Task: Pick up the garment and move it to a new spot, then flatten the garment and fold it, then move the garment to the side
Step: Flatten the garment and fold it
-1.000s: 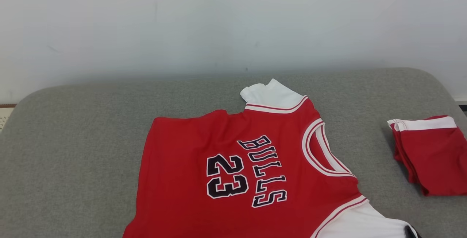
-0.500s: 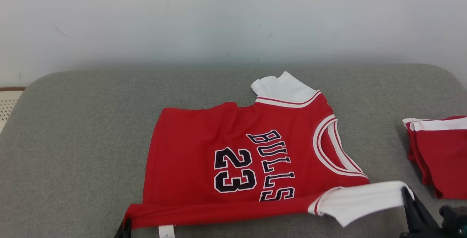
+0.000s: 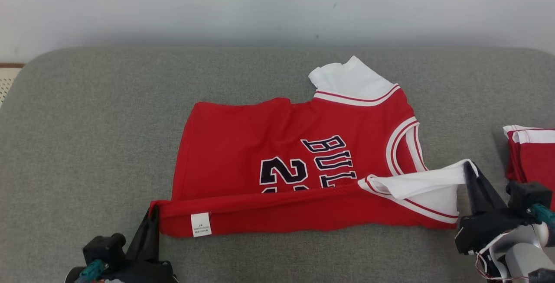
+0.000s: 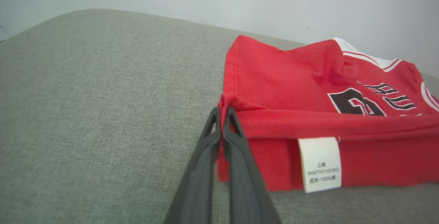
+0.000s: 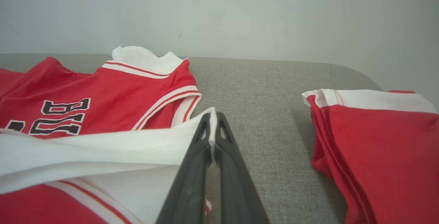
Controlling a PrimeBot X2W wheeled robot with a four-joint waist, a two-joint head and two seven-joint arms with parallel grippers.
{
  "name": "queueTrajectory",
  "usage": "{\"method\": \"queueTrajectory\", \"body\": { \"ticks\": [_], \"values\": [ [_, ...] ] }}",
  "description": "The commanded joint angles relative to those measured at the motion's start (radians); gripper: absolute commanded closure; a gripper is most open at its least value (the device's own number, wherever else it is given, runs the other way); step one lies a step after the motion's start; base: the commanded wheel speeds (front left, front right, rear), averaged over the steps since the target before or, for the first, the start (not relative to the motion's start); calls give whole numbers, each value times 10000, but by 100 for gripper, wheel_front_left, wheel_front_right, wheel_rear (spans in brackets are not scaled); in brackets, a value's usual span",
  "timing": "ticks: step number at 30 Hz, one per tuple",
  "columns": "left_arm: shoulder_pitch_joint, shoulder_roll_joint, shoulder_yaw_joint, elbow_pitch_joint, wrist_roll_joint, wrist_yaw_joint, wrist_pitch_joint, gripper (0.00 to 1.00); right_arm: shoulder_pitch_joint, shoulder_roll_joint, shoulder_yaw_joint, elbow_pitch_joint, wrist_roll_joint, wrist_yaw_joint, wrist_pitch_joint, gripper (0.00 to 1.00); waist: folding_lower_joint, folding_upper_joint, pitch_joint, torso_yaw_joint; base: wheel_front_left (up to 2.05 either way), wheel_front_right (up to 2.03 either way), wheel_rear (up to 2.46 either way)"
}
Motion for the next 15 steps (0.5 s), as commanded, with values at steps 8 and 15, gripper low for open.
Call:
{"method": "queueTrajectory", "body": {
  "ticks": [8,15],
  "values": [
    [-766,69,82,412,429,-15,-11,100,-995,6,237,511,-25,-21,-5,100,-2,-1,690,129,0,0,0],
    [-1431,67,-107,656,556,53,-11,100,-1613,-101,316,826,-53,-21,-5,100,-2,-1,1148,197,0,0,0]
  ]
}}
